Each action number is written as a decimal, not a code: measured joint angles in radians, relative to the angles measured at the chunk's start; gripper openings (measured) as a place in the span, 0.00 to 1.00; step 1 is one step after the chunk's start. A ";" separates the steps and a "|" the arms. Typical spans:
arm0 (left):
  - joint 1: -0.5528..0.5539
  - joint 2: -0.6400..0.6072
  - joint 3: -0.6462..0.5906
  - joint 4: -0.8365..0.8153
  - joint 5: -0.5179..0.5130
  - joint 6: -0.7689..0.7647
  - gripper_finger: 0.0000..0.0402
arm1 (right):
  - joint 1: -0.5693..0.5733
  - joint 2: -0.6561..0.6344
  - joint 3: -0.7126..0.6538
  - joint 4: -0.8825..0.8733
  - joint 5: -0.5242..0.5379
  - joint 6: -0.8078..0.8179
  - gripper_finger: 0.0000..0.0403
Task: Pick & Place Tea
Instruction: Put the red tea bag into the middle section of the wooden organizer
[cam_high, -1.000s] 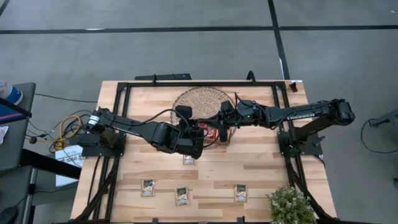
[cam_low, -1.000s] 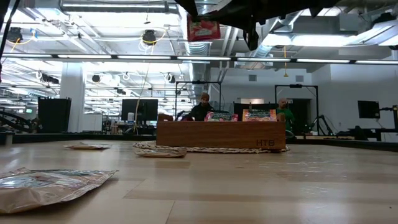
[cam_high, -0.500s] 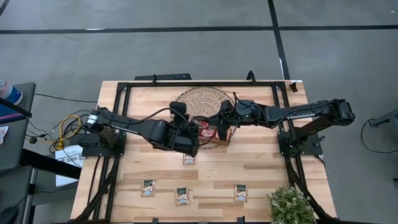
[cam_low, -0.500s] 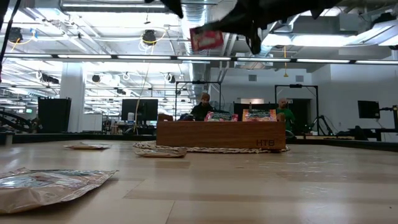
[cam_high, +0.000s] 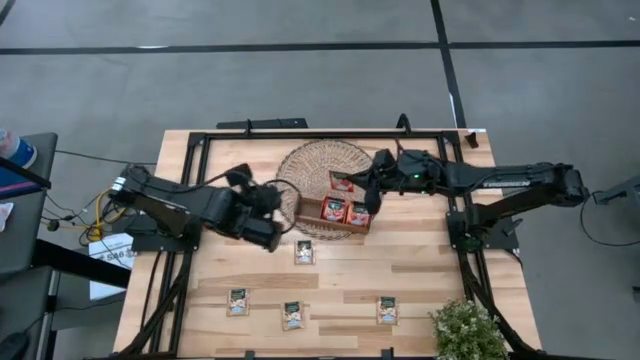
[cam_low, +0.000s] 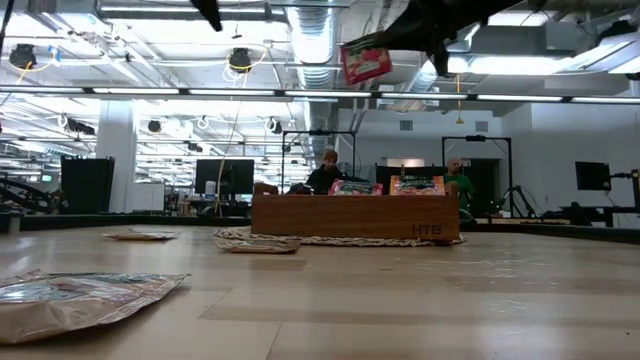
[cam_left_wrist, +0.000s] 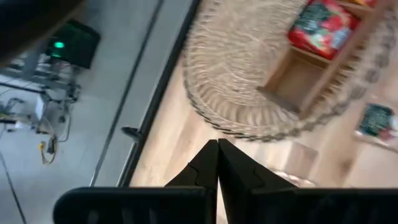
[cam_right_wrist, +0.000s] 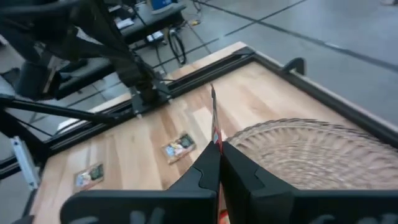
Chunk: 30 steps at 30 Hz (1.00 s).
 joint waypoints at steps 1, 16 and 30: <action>-0.007 -0.033 -0.053 0.018 -0.015 -0.024 0.00 | 0.000 -0.017 0.000 -0.018 0.009 -0.004 0.00; -0.043 -0.581 -0.821 0.735 0.138 -0.116 0.00 | 0.072 -0.014 -0.366 0.527 0.034 0.138 0.00; -0.043 -0.774 -1.031 0.923 0.155 -0.168 0.00 | 0.140 0.328 -0.377 0.835 0.217 0.217 0.00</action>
